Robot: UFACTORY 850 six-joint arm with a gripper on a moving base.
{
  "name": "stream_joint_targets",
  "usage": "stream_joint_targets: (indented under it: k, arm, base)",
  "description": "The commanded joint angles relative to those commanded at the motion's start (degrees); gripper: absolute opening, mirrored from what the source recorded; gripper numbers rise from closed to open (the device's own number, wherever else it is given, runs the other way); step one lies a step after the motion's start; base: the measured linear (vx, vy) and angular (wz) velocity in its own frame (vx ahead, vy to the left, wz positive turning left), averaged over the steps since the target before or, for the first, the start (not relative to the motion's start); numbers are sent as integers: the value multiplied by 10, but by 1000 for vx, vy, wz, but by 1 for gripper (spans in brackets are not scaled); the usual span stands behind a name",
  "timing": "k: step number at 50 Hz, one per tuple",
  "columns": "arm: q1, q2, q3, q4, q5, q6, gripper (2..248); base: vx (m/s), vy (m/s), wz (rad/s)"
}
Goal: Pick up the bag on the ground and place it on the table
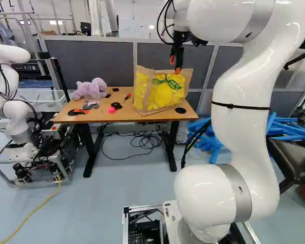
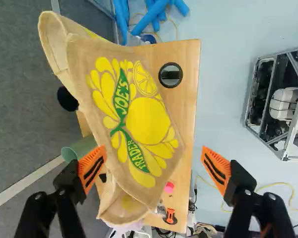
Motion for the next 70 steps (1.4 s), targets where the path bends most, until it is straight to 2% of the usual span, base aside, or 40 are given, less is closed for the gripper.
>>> stream_joint_targets:
  k: [45,70]
  arm:
    - [0,0,0,0,0,0,247]
    - [0,0,0,0,0,0,247]
  base:
    - [-226,2,37]
    - [-9,0,0]
